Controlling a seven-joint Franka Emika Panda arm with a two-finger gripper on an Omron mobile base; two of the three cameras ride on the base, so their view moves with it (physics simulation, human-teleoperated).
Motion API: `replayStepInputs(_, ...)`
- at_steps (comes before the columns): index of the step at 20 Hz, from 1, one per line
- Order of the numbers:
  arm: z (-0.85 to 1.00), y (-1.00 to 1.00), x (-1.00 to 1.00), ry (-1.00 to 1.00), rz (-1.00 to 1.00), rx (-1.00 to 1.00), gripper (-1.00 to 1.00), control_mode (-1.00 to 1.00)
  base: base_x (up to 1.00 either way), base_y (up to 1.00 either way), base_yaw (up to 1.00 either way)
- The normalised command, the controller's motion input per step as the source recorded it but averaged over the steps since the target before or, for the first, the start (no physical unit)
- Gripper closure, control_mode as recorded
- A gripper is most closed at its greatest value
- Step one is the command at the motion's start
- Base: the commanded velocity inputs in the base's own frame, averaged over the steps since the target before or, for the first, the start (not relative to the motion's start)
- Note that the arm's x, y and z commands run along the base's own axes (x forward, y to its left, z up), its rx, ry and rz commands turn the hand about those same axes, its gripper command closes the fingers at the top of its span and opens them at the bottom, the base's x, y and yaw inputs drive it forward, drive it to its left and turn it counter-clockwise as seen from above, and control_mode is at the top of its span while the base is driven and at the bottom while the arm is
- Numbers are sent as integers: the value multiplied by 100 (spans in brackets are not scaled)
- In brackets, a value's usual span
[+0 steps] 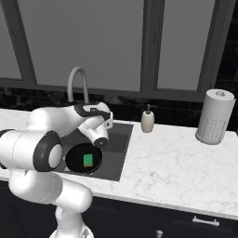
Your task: Pick the pan and sponge and place them into the sink. Then turn on the water.
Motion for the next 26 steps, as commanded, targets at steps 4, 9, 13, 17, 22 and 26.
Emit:
replayStepInputs(4, 0, 0, 20, 0, 0, 0, -100, -100, 0, 0, 0)
replayStepInputs(9, -1, -4, 8, -3, 0, 0, -100, -100, 0, 0, 0)
replayStepInputs(13, -11, 0, 0, -1, 0, 0, -100, -100, 0, 0, 0)
replayStepInputs(17, -24, 0, 0, 0, 0, 0, -100, -100, 0, 0, 0)
replayStepInputs(22, -6, 0, 14, 0, 0, 0, -100, -100, 0, 0, 0)
replayStepInputs(26, 0, 0, 22, 0, 0, 0, -100, -100, 0, 0, 0)
